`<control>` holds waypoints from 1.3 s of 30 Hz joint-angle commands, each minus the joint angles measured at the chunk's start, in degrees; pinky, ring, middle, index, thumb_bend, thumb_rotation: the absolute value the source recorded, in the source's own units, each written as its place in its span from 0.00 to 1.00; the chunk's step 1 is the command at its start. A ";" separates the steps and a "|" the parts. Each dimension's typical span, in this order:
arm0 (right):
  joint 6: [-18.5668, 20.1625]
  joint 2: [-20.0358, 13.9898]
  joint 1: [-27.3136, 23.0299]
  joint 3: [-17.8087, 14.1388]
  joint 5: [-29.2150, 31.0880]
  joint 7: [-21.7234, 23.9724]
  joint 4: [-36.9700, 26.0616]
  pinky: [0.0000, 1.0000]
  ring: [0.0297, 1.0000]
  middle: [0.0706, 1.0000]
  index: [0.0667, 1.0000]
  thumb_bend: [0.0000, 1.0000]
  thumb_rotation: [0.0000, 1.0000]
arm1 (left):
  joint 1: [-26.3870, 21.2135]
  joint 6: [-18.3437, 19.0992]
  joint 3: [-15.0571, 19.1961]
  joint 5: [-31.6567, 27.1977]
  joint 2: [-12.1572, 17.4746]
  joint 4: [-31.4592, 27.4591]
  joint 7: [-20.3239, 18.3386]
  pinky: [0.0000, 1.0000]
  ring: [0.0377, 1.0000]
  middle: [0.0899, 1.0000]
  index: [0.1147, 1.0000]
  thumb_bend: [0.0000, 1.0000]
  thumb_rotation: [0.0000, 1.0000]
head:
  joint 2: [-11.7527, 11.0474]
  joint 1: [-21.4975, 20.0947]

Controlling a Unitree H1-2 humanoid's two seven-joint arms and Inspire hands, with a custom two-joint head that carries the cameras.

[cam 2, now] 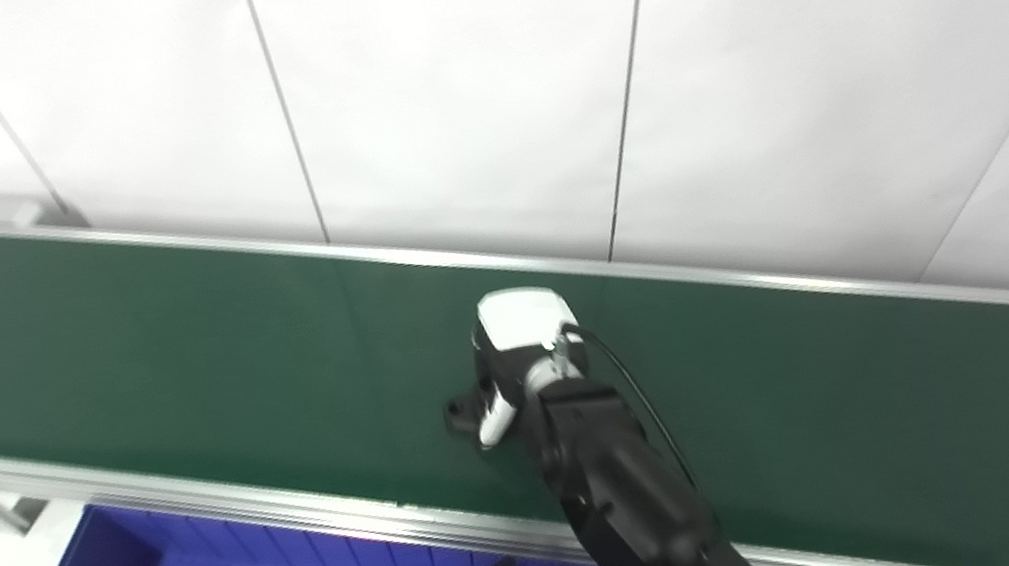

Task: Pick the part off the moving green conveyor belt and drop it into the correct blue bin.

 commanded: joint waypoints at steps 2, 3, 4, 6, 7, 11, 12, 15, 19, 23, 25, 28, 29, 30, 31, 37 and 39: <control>0.11 0.29 -1.51 -1.58 -2.64 1.46 -12.02 0.19 0.26 0.37 0.48 0.52 0.00 | -0.26 -0.97 0.43 -2.59 0.79 -2.05 -0.92 0.90 1.00 1.00 1.00 0.88 0.69 | 0.59 -1.78; 0.11 0.21 -0.87 -2.00 -3.08 2.19 -14.64 0.19 0.26 0.36 0.48 0.52 0.00 | -0.33 -0.98 0.65 -3.08 1.00 -2.10 -1.13 0.91 1.00 1.00 1.00 0.88 0.68 | 0.90 -3.05; 0.12 0.24 -0.10 -2.66 -3.55 3.14 -17.33 0.19 0.27 0.36 0.48 0.52 0.00 | -0.41 -0.99 0.87 -3.60 1.15 -2.10 -1.36 0.93 1.00 1.00 1.00 0.87 0.68 | 1.03 -3.63; 0.15 0.75 1.92 -4.69 -5.25 5.87 -23.11 0.20 0.28 0.40 0.47 0.52 0.00 | -0.59 -1.13 1.43 -4.43 1.57 -2.20 -1.78 0.95 1.00 1.00 1.00 0.86 0.67 | 1.29 -5.37; 0.15 0.89 2.80 -5.41 -6.06 6.82 -25.53 0.21 0.28 0.42 0.46 0.53 0.00 | -0.68 -1.31 1.81 -4.66 1.85 -2.30 -1.89 0.95 1.00 1.00 1.00 0.86 0.68 | 1.79 -7.22; -0.01 0.15 7.63 -8.30 -8.17 9.18 -34.89 0.23 0.30 0.39 0.48 0.52 0.00 | -1.05 -1.72 3.21 -8.67 2.93 -2.25 -3.17 0.95 1.00 1.00 1.00 0.85 0.66 | 3.84 -12.51; -0.27 -0.40 9.24 -9.06 -8.53 9.77 -37.11 0.22 0.29 0.37 0.48 0.52 0.00 | -1.03 -1.42 3.59 -9.57 3.09 -2.40 -3.37 0.95 1.00 1.00 1.00 0.87 0.67 | 3.84 -12.51; -0.67 -0.74 15.22 -11.40 -10.59 10.70 -43.23 0.22 0.28 0.36 0.48 0.52 0.00 | -0.73 0.45 5.14 -11.78 3.81 -3.94 -3.82 0.96 1.00 1.00 1.00 0.90 0.70 | 6.19 -17.75; -1.53 0.36 22.88 -13.70 -14.05 12.90 -49.99 0.19 0.24 0.43 0.45 0.53 0.00 | -0.65 2.46 7.09 -13.14 5.77 -7.30 -4.86 1.00 1.00 1.00 1.00 0.88 0.77 | 9.99 -24.54; -2.53 2.79 30.97 -16.03 -17.46 14.97 -55.46 0.15 0.20 0.43 0.45 0.53 0.00 | -1.48 3.63 8.94 -15.73 7.93 -8.93 -6.12 1.00 1.00 1.00 1.00 0.83 0.83 | 12.95 -28.95; -3.46 4.36 35.79 -16.36 -17.98 14.50 -57.23 0.17 0.22 0.43 0.45 0.53 0.00 | -2.18 5.35 10.04 -17.23 8.89 -10.08 -6.86 1.00 1.00 1.00 1.00 0.83 0.84 | 14.49 -31.40; -5.22 6.56 44.06 -14.96 -18.44 11.23 -58.45 0.17 0.22 0.43 0.45 0.53 0.00 | -3.13 8.84 11.70 -17.74 9.90 -12.64 -7.03 1.00 1.00 1.00 1.00 0.88 0.84 | 16.47 -34.77; -5.81 7.19 46.71 -14.38 -18.79 10.08 -58.44 0.18 0.23 0.43 0.45 0.53 0.00 | -3.33 9.80 12.13 -17.56 10.11 -13.35 -7.04 1.00 1.00 1.00 1.00 0.89 0.85 | 16.89 -35.39; -6.25 7.84 49.11 -13.97 -19.04 9.08 -58.25 0.19 0.24 0.43 0.45 0.53 0.00 | -3.48 10.70 12.48 -17.65 10.29 -13.94 -7.20 0.99 1.00 1.00 1.00 0.89 0.85 | 17.38 -35.94; -6.66 8.52 51.01 -13.65 -19.29 8.25 -57.93 0.20 0.25 0.43 0.45 0.53 0.00 | -3.59 11.71 12.82 -17.93 10.57 -14.63 -7.44 0.99 1.00 1.00 1.00 0.88 0.85 | 18.01 -36.37; -8.29 8.31 58.65 -13.16 -19.46 0.75 -52.39 0.21 0.27 0.40 0.47 0.52 0.00 | -4.06 14.17 13.67 -19.58 11.27 -15.65 -9.13 0.97 1.00 1.00 1.00 0.85 0.84 | 18.82 -35.80; -8.20 7.73 59.81 -13.25 -19.19 -1.08 -50.52 0.23 0.30 0.37 0.48 0.52 0.00 | -3.99 14.45 13.87 -19.86 11.11 -15.70 -9.47 0.97 1.00 1.00 1.00 0.85 0.83 | 18.67 -35.49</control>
